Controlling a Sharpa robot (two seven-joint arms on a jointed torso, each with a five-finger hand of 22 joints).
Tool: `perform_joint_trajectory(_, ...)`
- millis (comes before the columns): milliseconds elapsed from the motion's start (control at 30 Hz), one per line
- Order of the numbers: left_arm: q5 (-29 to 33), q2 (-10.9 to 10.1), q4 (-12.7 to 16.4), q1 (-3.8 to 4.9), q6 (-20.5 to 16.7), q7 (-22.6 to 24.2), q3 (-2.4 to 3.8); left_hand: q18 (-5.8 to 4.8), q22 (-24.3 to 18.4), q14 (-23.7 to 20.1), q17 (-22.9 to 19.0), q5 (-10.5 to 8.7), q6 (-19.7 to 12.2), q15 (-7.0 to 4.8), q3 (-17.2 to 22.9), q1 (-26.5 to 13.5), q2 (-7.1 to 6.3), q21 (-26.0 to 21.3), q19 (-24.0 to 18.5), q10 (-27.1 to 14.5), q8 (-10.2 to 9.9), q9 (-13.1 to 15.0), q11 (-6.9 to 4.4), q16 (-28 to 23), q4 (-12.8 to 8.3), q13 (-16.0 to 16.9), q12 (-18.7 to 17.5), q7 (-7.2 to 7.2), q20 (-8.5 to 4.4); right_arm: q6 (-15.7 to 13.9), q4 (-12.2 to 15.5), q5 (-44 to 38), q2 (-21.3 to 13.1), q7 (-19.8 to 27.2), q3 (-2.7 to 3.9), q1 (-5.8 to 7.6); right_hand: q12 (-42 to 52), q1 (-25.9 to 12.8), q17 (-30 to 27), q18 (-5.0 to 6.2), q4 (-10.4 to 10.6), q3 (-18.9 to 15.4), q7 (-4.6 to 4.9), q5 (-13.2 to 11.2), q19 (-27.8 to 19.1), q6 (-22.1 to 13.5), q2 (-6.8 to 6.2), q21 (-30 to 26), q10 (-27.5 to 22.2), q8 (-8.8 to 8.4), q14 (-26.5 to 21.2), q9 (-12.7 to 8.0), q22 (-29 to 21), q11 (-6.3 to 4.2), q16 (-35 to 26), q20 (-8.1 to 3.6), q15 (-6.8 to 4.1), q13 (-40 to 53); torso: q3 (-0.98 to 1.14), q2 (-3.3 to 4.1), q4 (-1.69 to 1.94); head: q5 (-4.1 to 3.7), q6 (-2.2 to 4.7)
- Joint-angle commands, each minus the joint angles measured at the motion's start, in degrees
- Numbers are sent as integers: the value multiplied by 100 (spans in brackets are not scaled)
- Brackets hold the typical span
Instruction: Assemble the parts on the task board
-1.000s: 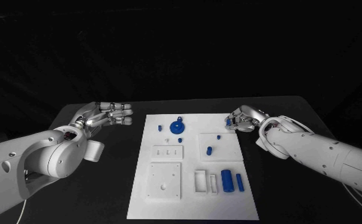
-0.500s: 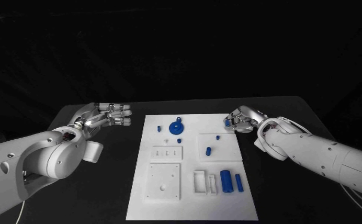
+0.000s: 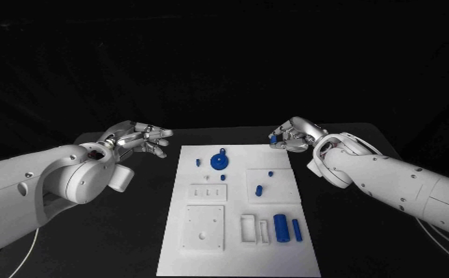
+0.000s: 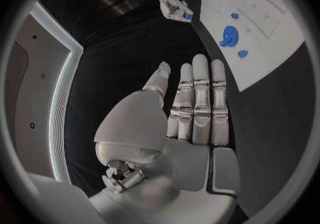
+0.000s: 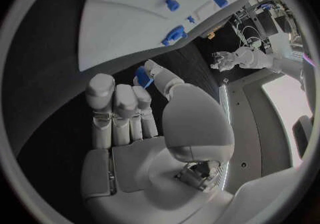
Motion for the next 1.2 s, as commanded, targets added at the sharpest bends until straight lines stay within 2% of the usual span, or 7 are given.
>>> perform_joint_trajectory(33, -488, 151, -82, 63, 488, -710, 4, -51, 298, 219, 468, 35, 81, -203, -45, -86, 22, 487, 190, 295, 12, 17, -153, 783, 82, 429, 1070, -116, -196, 99, 166, -237, 128, -279, 3, 86, 32, 23, 12, -38, 9, -56, -9, 19, 143, 64, 14, 27, 18, 19, -1, 12, 579, -21, 29, -34, -45, 13, -7, -47, -35, 54, 7)
perform_joint_trajectory(167, -541, 365, -200, 103, 458, -956, 4, -53, 907, -67, 1150, 74, 109, -326, -78, -226, -24, 1249, -13, 273, -1, 19, -265, 2017, 258, 758, 1932, -128, -330, 150, 312, -395, 320, -475, 2, 170, 37, 48, 15, -38, 34, -58, -9, 16, 143, 65, 13, 30, 24, 20, -2, 12, 579, -22, 29, -36, -47, 23, -26, -79, -52, 98, 6)
perform_joint_trajectory(267, -552, 522, -282, 118, 432, -1149, 4, -17, 1156, -100, 1189, 59, 149, -351, -40, -308, -61, 1472, -112, 287, -5, 22, -282, 2290, 377, 834, 2153, -153, -348, 221, 385, -498, 490, -638, -10, 213, 46, 62, 21, -37, 37, -46, -9, 16, 144, 67, 12, 24, 29, 20, 1, 13, 577, -22, 36, -38, -48, 32, -33, -98, -69, 162, 10)
perform_joint_trajectory(533, -598, 880, -427, 129, 417, -1581, -6, -19, 1402, -195, 1029, 42, 532, -357, 59, -438, -177, 1459, -232, 282, 13, 254, -305, 2393, 607, 785, 2089, -266, -351, 457, 523, -754, 942, -1009, -135, 301, 23, 57, -2, -35, 79, -117, -4, 48, 134, 28, -21, -1, 11, 21, -8, 11, 571, -17, 4, -31, -42, 26, -52, -126, -87, 193, -13)
perform_joint_trajectory(700, -627, 1038, -490, 130, 350, -1702, -16, -32, 1430, -215, 964, 47, 434, -341, 74, -459, -212, 1359, -223, 285, 6, 514, -285, 2329, 651, 759, 1985, -247, -340, 495, 613, -910, 1120, -1174, -216, 330, 24, 67, 6, -35, 111, -148, -5, 87, 139, 30, -16, -3, 14, 20, -1, 12, 571, -17, 12, -33, -43, 31, -55, -125, -88, 206, -2)
perform_joint_trajectory(900, -660, 1192, -530, 131, 240, -1812, -21, 3, 1507, -188, 933, -7, -4, -316, 168, -516, -378, 1330, -176, 283, 3, 284, -242, 2344, 777, 814, 2017, -132, -313, 485, 644, -1076, 1320, -1309, -343, 381, 25, 58, 10, -35, 119, -163, -7, 216, 144, 31, -46, 5, 17, 20, 0, 13, 573, -20, 17, -34, -44, 34, -32, -116, -101, 341, 24)
perform_joint_trajectory(1200, -717, 1301, -492, 131, 208, -1913, -28, 5, 1638, -206, 907, -59, 40, -314, 309, -611, -530, 1255, -170, 280, 3, 146, -239, 2374, 1008, 867, 2007, -139, -307, 449, 673, -1176, 1477, -1531, -447, 413, 10, 57, 13, -35, 128, -148, -8, 310, 148, 40, -43, 11, 15, 19, 0, 14, 575, -23, 19, -37, -47, 26, -43, -113, -81, 363, 11)
